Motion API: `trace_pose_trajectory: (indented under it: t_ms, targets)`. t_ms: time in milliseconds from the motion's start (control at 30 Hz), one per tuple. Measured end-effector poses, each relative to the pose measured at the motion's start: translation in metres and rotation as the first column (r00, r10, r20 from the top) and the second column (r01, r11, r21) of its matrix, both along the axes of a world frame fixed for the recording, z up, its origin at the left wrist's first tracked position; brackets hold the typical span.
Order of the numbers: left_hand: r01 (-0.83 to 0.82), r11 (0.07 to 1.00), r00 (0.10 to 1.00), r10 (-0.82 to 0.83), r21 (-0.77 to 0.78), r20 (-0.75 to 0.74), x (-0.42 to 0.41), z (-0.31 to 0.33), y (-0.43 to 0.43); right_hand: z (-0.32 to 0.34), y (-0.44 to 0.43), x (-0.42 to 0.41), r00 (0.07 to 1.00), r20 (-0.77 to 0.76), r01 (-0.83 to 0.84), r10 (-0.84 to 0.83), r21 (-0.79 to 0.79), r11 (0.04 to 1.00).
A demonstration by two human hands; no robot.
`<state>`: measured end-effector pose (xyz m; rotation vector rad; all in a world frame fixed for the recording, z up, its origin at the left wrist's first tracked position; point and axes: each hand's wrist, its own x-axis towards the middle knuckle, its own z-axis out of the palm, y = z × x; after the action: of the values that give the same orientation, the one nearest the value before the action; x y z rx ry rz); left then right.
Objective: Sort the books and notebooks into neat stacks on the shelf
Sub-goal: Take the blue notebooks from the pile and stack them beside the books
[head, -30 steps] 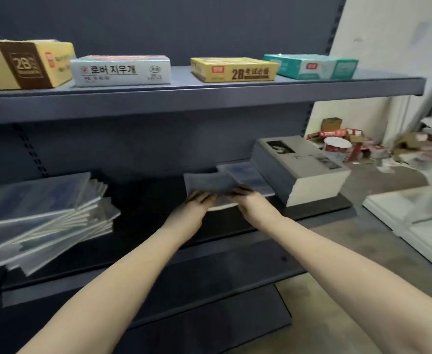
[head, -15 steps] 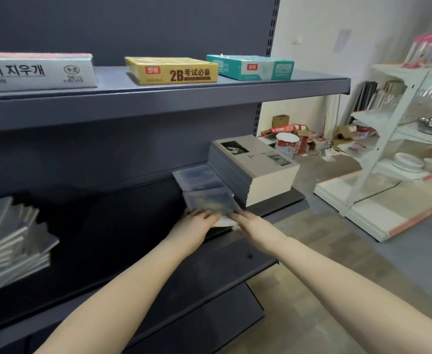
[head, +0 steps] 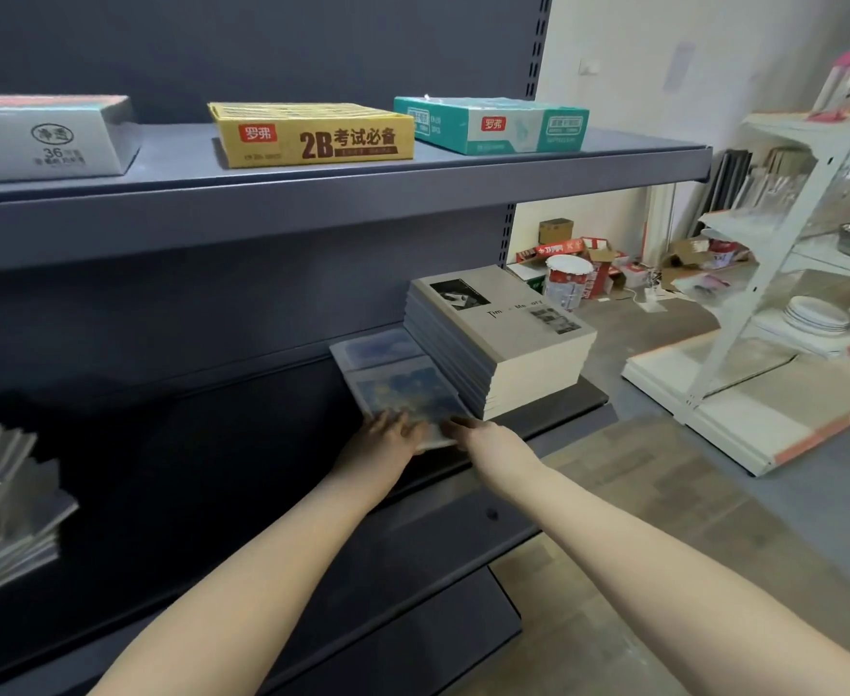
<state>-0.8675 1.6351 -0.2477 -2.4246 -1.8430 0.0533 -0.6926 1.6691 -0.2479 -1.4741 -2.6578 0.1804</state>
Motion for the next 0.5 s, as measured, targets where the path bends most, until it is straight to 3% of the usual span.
trace_pose_trajectory:
  t_ms: [233,300,467,500]
  targets:
    - [0.036,0.995,0.996,-0.044,0.095,0.078,-0.018,-0.019,0.037,-0.013,0.025,-0.018,0.998,0.063,-0.004,-0.002,0.104,0.995]
    - [0.039,0.992,0.996,-0.049,0.122,0.078,-0.021,-0.023,0.041,-0.018,0.033,-0.024,0.999,0.026,-0.051,0.047,0.223,0.974]
    - [0.006,0.992,0.988,-0.026,0.13,0.153,-0.026,-0.023,0.063,-0.023,0.055,-0.028,0.982,-0.16,-0.064,0.102,0.225,0.972]
    - [0.003,0.992,0.984,-0.025,0.123,0.177,-0.027,-0.023,0.068,-0.018,0.057,-0.03,0.987,-0.126,-0.064,0.095,0.232,0.971]
